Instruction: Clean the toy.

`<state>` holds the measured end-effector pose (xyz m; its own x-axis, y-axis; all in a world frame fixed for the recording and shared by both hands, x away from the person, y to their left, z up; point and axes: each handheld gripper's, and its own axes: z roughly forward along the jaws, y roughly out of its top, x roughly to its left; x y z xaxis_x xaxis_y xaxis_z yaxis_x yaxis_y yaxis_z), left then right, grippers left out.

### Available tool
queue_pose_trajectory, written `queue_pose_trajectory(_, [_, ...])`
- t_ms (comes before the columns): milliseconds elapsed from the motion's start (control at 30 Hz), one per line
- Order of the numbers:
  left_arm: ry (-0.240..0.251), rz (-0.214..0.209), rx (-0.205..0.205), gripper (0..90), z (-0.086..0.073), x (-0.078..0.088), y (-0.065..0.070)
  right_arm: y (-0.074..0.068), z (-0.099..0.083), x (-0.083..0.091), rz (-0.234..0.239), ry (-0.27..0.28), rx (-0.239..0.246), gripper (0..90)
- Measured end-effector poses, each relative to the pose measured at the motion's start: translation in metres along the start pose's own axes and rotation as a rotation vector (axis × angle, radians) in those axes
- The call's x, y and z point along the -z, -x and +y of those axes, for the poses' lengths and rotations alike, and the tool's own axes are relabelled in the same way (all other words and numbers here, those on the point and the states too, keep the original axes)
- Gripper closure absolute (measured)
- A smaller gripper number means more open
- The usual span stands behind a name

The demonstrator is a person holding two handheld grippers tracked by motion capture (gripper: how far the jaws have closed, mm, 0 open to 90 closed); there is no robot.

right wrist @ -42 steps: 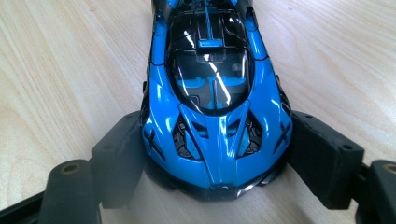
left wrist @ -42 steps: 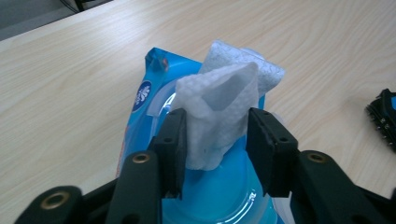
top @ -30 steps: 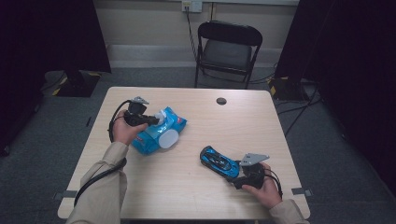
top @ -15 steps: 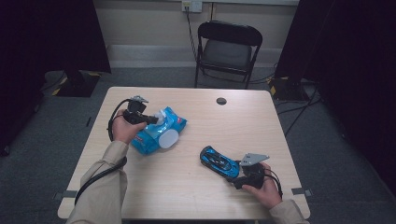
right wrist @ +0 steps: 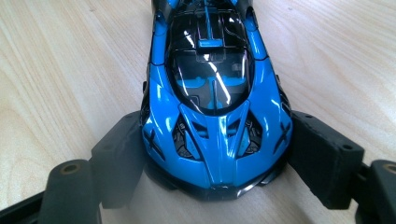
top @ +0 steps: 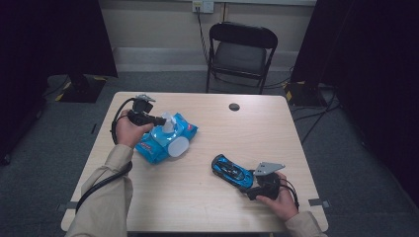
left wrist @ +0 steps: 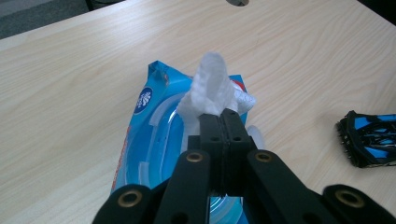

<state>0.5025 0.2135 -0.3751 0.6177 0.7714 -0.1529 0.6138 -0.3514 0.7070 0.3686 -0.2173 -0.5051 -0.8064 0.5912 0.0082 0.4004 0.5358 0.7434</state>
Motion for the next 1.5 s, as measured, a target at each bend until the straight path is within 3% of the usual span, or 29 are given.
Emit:
queue_pose_trajectory(200, [0.015, 0.001, -0.001, 89.9, 0.005, 0.010, 0.002, 0.000, 0.000, 0.000, 0.000, 0.000, 0.000, 23.4])
queue_pose_trajectory(333, [0.056, -0.014, -0.007, 89.9, 0.011, 0.019, 0.004, 0.000, 0.000, 0.000, 0.000, 0.000, 0.000, 23.4])
queue_pose_trajectory(533, [0.053, -0.014, -0.015, 89.9, 0.019, 0.032, 0.010, 0.000, 0.000, 0.000, 0.000, 0.000, 0.000, 23.4])
queue_pose_trajectory(867, [0.071, -0.026, -0.017, 90.0, 0.018, 0.046, 0.021, 0.000, 0.000, 0.000, 0.000, 0.000, 0.000, 23.4])
queue_pose_trajectory(1067, [0.068, -0.038, -0.049, 90.0, 0.016, 0.051, 0.031, 0.000, 0.000, 0.000, 0.000, 0.000, 0.000, 23.4])
queue_pose_trajectory(1500, [0.078, -0.042, -0.063, 90.0, 0.025, 0.075, 0.038, 0.000, 0.000, 0.000, -0.001, 0.000, -0.001, 23.4])
